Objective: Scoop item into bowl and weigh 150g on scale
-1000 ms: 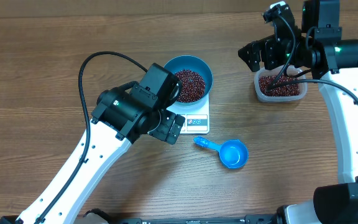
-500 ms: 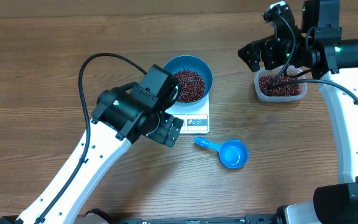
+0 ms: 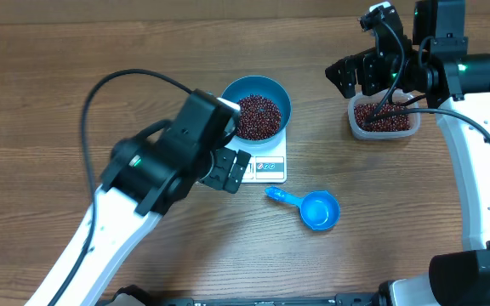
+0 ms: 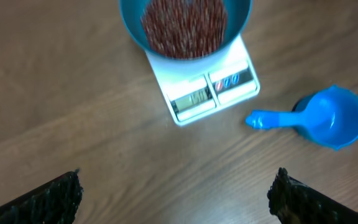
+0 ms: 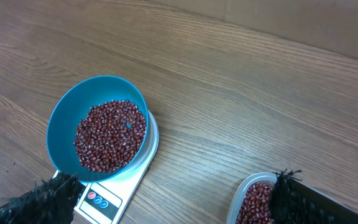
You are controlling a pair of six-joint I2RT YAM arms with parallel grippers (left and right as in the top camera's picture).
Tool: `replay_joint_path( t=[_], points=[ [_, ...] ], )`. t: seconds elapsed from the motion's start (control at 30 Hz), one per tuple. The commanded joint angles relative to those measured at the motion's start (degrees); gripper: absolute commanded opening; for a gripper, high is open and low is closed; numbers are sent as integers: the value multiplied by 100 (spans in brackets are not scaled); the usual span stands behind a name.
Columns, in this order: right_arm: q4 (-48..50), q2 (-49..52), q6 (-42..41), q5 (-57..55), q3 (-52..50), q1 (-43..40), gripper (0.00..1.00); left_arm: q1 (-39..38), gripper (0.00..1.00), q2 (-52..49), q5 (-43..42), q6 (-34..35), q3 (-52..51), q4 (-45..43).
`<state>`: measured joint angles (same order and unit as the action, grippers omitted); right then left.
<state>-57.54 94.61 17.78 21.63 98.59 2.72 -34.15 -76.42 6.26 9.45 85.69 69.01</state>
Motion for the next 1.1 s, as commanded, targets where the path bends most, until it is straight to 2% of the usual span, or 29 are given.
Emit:
replay_joint_path(
  t=[0.0, 0.13, 0.33, 0.53, 0.67, 0.8, 1.07],
  points=[
    [24, -127, -20, 46, 9, -17, 100, 146, 100, 887, 291, 50, -581, -638],
    [24, -127, -20, 48, 9, -17, 100, 745, 100, 1963, 155, 551, -1950, -1729],
    [24, -127, -17, 48, 9, -17, 100, 1530, 100, 4048, -356, 603, -4039, -2990],
    [24, -127, -20, 48, 9, -17, 100, 1998, 100, 6328, -439, 890, -5530, -3206],
    [24, -127, -20, 48, 9, -17, 100, 2218, 100, 7348, -446, 1147, -6308, -3200],
    [24, -127, -20, 46, 9, -17, 100, 2216, 100, 7615, -601, 1655, -6922, -3379],
    [24, -127, -20, 48, 9, -17, 100, 2096, 100, 7624, -911, 1687, -7267, -3438]
  ],
)
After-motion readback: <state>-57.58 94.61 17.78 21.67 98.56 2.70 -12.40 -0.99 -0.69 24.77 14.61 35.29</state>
